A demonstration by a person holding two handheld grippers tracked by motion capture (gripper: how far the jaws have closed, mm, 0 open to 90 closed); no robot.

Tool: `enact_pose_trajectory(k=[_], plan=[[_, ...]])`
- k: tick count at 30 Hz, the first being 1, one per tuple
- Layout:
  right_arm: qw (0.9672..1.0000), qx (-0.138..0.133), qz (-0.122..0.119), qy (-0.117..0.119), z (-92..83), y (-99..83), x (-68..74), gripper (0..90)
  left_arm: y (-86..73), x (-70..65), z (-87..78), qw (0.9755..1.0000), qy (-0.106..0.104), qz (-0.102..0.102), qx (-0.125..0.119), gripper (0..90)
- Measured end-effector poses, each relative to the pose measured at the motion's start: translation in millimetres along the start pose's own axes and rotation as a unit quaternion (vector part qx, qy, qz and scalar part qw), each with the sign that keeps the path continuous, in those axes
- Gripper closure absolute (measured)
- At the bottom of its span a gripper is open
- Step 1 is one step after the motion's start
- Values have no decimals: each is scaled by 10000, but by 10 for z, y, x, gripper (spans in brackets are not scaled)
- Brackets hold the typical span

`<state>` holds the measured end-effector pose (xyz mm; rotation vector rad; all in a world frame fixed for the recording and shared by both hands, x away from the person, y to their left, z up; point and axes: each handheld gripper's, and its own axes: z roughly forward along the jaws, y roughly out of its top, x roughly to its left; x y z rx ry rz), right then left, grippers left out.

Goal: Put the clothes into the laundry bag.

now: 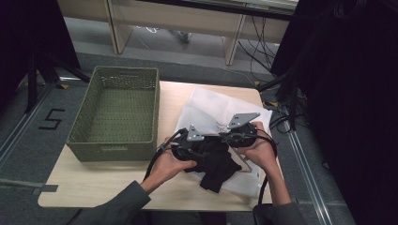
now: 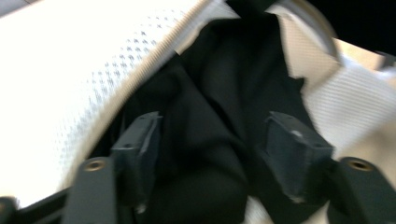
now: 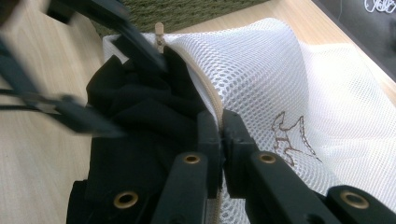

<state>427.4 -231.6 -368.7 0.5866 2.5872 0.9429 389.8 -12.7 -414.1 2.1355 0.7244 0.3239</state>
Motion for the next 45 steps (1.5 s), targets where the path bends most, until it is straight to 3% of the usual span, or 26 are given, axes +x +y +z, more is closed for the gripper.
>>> enact_pose_trajectory(k=[3, 7, 8, 11, 13, 15, 17, 19, 21, 24, 29, 30, 31, 33, 37, 38, 39, 41, 45], plan=[[10000, 4, -47, 3, 7, 6, 9, 881, -76, -26, -172, 9999, 19, 64, 146, 280], [10000, 1, -53, -6, 10, 7, 6, 881, -177, 20, -197, 9992, 125, 162, 332, 238], [10000, 17, -60, 8, 16, 8, 14, 881, -279, 56, -118, 9982, 246, 207, 508, 236], [10000, 40, -80, -1, 26, 15, 20, 881, -399, 80, 126, 9966, 207, 185, 771, 247], [9999, 61, -102, 2, 30, 25, 32, 881, -425, 85, 267, 9950, 311, 422, 847, 356], [9999, 85, -116, 11, 36, 29, 44, 881, -412, 93, 348, 9943, 449, 581, 779, 599], [9999, 93, -102, 20, 38, 34, 51, 882, -366, 101, 358, 9957, 544, 474, 589, 770], [9999, 84, -141, 32, 45, 45, 60, 882, -262, 99, 325, 9974, 545, 294, 361, 807], [9999, 68, -153, 26, 43, 65, 70, 882, -155, 95, 291, 9978, 569, 264, 224, 820], [9999, -13, -141, -18, 8, 87, 62, 882, 1, 105, 308, 9988, 485, 34, -8, 826], [9999, -55, -135, -32, -17, 84, 45, 882, -42, 157, 546, 9987, 465, -154, 107, 792], [9999, -4, -127, -17, -1, 68, 47, 882, -104, 220, 642, 9981, 500, -357, 55, 771], [10000, 23, -86, -12, 4, 60, 51, 882, -120, 232, 648, 9977, 526, -424, -3, 753], [10000, 39, -46, -9, 12, 46, 44, 882, -124, 232, 582, 9985, 419, -352, 7, 681], [10000, 24, -30, -32, 3, 30, 20, 882, -128, 191, 406, 9988, 377, -306, 55, 441], [10000, -4, -63, -20, -1, 32, 10, 882, -155, 166, 235, 9990, 349, -256, 89, 393], [10000, 1, -8, -41, -7, 33, 14, 882, -155, 166, 235, 9990, 349, -256, 89, 358], [10000, 8, -54, -36, -6, 35, 14, 882, -257, 154, 83, 9991, 307, -121, 272, 304], [9999, 17, -95, -51, 3, 48, 26, 882, -479, 163, 155, 9977, 367, -118, 549, 257]])
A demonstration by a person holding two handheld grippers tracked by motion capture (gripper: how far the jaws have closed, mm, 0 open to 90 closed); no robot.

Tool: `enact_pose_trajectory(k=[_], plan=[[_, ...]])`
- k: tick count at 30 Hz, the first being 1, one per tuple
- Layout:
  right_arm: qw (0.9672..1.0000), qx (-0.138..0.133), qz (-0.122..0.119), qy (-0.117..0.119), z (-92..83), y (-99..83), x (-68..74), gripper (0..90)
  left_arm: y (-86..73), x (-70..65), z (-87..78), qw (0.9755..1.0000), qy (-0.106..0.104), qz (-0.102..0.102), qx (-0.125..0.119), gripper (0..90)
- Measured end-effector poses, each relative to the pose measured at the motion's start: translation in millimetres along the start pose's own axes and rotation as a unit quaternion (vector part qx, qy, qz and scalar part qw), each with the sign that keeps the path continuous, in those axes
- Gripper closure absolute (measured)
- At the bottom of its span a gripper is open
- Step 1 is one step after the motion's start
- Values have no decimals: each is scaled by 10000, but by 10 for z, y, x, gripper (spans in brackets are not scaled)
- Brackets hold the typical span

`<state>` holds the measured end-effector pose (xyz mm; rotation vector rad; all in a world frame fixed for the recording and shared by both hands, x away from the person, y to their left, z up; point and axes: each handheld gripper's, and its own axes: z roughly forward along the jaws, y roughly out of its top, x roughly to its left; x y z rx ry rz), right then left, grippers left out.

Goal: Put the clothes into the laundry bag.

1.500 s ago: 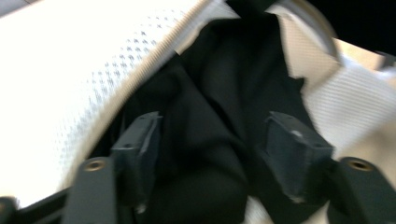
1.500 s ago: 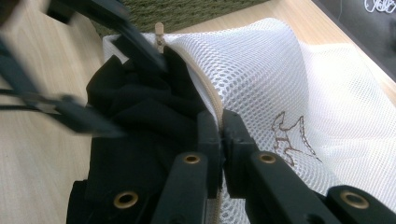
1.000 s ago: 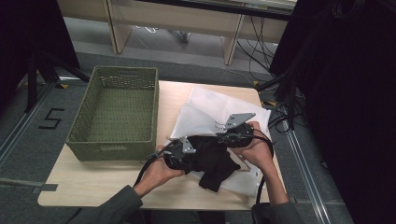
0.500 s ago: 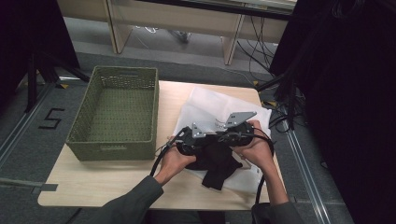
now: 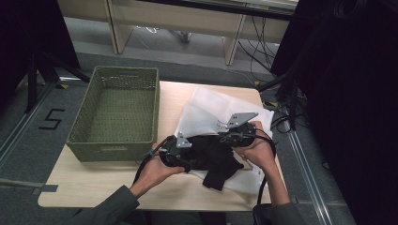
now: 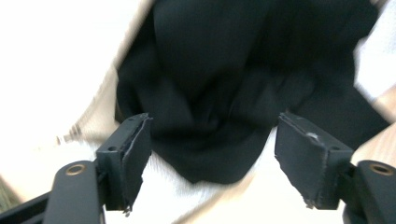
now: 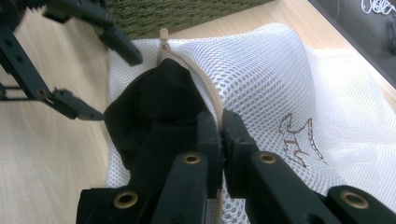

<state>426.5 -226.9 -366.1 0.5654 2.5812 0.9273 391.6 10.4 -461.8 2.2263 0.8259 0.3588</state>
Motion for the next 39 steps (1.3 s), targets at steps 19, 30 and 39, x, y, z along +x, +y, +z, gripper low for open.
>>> enact_pose_trajectory(k=[19, 30, 39], plan=[[9999, 29, -70, 102, 10, 33, 42, 881, 207, -108, 425, 9975, 496, 351, -362, 804], [10000, 7, -14, 69, -22, 10, 9, 882, 436, -164, 507, 9967, 212, 25, -781, 793], [9999, 58, -11, 125, 24, -14, 16, 881, 263, -100, 435, 9982, -8, -60, -593, 558]])
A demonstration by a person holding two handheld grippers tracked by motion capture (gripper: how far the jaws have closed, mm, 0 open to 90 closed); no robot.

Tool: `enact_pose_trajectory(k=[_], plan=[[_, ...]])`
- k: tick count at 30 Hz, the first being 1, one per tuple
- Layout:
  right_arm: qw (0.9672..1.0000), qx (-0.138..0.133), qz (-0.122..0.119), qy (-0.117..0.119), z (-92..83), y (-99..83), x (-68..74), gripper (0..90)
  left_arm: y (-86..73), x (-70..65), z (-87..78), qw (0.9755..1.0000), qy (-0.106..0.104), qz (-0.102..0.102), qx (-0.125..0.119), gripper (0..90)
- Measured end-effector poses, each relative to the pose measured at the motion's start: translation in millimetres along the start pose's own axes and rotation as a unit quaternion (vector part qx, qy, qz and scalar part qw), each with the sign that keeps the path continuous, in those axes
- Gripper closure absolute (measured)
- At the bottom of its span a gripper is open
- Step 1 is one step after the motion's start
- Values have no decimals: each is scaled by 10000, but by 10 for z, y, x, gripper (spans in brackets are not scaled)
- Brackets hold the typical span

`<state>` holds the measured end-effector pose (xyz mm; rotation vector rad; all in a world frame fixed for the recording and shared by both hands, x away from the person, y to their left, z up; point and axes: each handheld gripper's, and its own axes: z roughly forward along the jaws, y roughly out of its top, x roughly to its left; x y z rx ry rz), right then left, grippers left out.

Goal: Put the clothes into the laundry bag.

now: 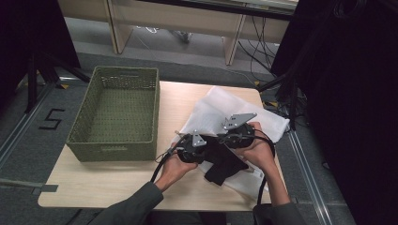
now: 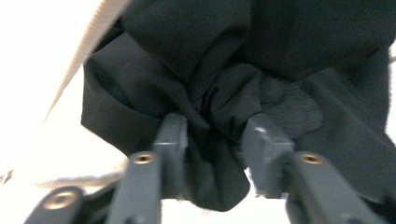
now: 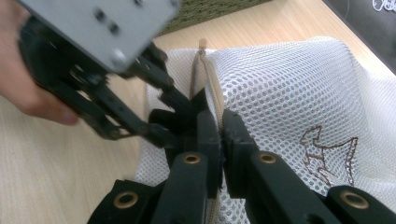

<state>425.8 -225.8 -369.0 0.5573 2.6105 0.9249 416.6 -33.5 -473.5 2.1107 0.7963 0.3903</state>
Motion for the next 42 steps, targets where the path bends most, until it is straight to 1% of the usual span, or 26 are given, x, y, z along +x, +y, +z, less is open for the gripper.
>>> enact_pose_trajectory(k=[1, 5, 7, 8, 9, 10, 12, 13, 15, 16, 19, 21, 23, 24, 25, 26, 27, 29, 31, 32, 33, 35, 36, 37, 39, 42], plan=[[10000, 0, 37, -2, -7, -1, 4, 881, 3, 0, -62, 10000, -4, -53, -29, 519], [10000, -18, 0, -2, -15, -8, -2, 882, -35, -56, -247, 10000, -39, -44, 11, 394], [10000, -14, 55, 2, -13, -11, -5, 881, -88, -131, -307, 9998, -183, 49, 76, 370], [10000, -21, 4, 2, -7, -10, -9, 881, -120, -175, -320, 9995, -279, 110, 111, 368], [10000, -15, -10, 13, -5, -10, -7, 881, -159, -232, -311, 9990, -414, 93, 135, 365], [10000, 4, 45, 12, -5, -11, 0, 881, -181, -277, -285, 9985, -509, 102, 199, 363], [10000, -16, 8, 20, -3, -2, -1, 881, -209, -356, -226, 9972, -679, 153, 262, 356], [10000, 4, 54, 2, -10, 1, 8, 881, -222, -402, -194, 9967, -726, 215, 303, 356], [10000, -9, -5, 21, -14, 3, 12, 881, -256, -489, -115, 9954, -863, 239, 333, 352], [10000, -15, 23, 32, -15, 3, 13, 882, -270, -521, -78, 9950, -889, 263, 362, 345], [10000, -5, 12, 52, -8, 4, 18, 881, -295, -577, 30, 9946, -837, 423, 444, 339], [10000, 8, -16, 63, -2, 5, 27, 881, -304, -593, 115, 9948, -780, 480, 438, 382], [10000, 2, -26, 69, -5, 9, 26, 881, -302, -609, 190, 9949, -683, 635, 393, 483], [10000, 2, -38, 70, -6, 11, 27, 881, -298, -613, 214, 9946, -683, 684, 372, 565], [10000, 17, 13, 65, -9, 11, 36, 881, -286, -615, 233, 9949, -695, 648, 341, 608], [10000, 19, 8, 71, -8, 10, 36, 881, -265, -615, 243, 9950, -697, 637, 323, 690], [10000, 17, 7, 73, -8, 10, 35, 881, -239, -612, 244, 9949, -698, 644, 333, 742], [10000, -4, -50, 72, -10, 14, 30, 881, -188, -602, 222, 9952, -725, 608, 234, 800], [10000, -6, -38, 76, -19, 12, 30, 882, -133, -567, 187, 9961, -634, 591, 168, 851], [10000, 2, 6, 70, -29, 10, 31, 881, -112, -544, 178, 9963, -647, 543, 163, 859], [10000, -18, -40, 77, -28, 12, 26, 881, -80, -498, 167, 9968, -620, 473, 147, 864], [10000, -10, -15, 80, -30, 11, 32, 882, -40, -448, 172, 9973, -513, 494, 153, 869], [10000, -8, -49, 86, -26, 14, 30, 881, -19, -419, 182, 9978, -482, 445, 133, 870], [9999, -18, -55, 83, -24, 17, 33, 881, 8, -398, 203, 9981, -426, 427, 101, 871], [10000, -31, -54, 68, -23, 21, 32, 882, 55, -376, 240, 9984, -258, 501, 42, 871], [10000, -52, -26, 69, -43, 25, 29, 882, 127, -309, 267, 9992, -23, 370, -122, 871]])
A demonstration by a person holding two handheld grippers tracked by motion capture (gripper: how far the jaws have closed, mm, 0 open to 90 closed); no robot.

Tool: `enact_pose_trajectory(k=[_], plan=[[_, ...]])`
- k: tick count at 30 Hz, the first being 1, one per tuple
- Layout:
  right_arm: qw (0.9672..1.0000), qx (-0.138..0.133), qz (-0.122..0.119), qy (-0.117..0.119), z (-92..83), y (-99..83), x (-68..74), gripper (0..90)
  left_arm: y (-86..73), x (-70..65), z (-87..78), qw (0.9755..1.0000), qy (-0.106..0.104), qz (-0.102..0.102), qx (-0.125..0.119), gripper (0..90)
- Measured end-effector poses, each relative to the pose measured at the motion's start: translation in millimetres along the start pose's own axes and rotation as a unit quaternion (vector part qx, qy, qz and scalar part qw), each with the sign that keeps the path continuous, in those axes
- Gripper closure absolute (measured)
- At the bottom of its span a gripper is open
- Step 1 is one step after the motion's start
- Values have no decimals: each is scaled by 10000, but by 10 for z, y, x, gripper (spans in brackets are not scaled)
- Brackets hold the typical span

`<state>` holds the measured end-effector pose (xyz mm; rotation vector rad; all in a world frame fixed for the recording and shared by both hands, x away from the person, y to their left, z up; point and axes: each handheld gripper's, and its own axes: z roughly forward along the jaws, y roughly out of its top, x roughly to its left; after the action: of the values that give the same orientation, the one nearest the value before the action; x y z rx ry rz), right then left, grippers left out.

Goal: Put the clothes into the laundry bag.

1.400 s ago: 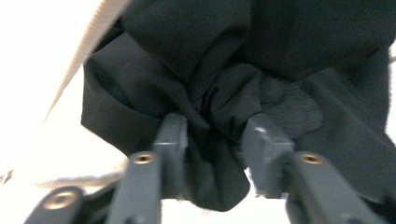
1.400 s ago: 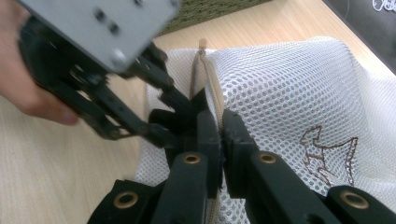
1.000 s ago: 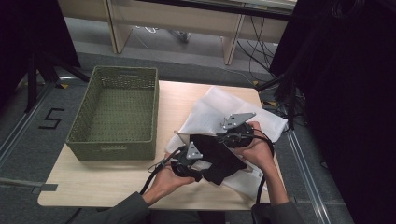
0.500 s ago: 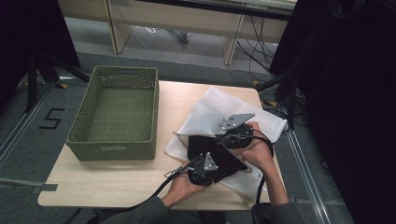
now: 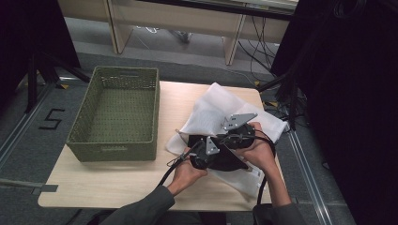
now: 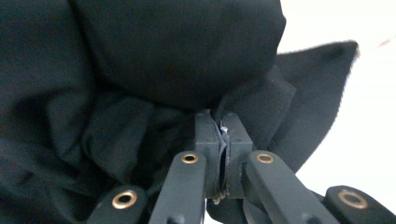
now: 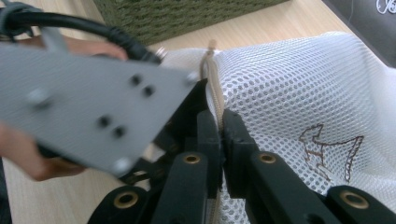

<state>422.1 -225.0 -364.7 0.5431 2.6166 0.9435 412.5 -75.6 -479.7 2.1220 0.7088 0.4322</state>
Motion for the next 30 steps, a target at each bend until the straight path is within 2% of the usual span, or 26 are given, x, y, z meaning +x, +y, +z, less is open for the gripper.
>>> enact_pose_trajectory(k=[2, 5, 10, 14, 16, 18, 22, 26, 27, 30], plan=[[10000, -32, 49, -17, -12, -3, -7, 882, 22, 58, 18, 9996, 154, -184, -132, 871], [9999, -34, 127, -23, -23, -19, -17, 882, -10, 96, 59, 9995, 181, -262, -69, 865], [9999, 28, 100, 40, 28, -47, -17, 882, -68, 38, 52, 9996, 50, -255, -66, 771], [10000, 28, 66, 26, 28, -56, -10, 882, -114, 22, -72, 9997, -45, -253, 47, 578], [9999, 29, 137, 35, 19, -60, -2, 882, -154, 22, -164, 9998, -39, -196, 49, 507], [10000, 22, 72, 64, 24, -64, -4, 882, -191, 29, -257, 9999, -7, -132, 98, 443], [9999, 43, 79, 47, 20, -60, 18, 881, -263, 36, -415, 9998, -17, -3, 211, 379], [9999, 63, 98, 60, 3, -59, 56, 882, -312, 54, -542, 9998, -26, -33, 177, 350], [10000, 50, 7, 72, 2, -59, 58, 882, -318, 55, -555, 9998, -32, -47, 187, 346], [9999, 54, 45, 74, -14, -67, 86, 882, -305, 23, -556, 9994, -219, -111, 243, 331]])
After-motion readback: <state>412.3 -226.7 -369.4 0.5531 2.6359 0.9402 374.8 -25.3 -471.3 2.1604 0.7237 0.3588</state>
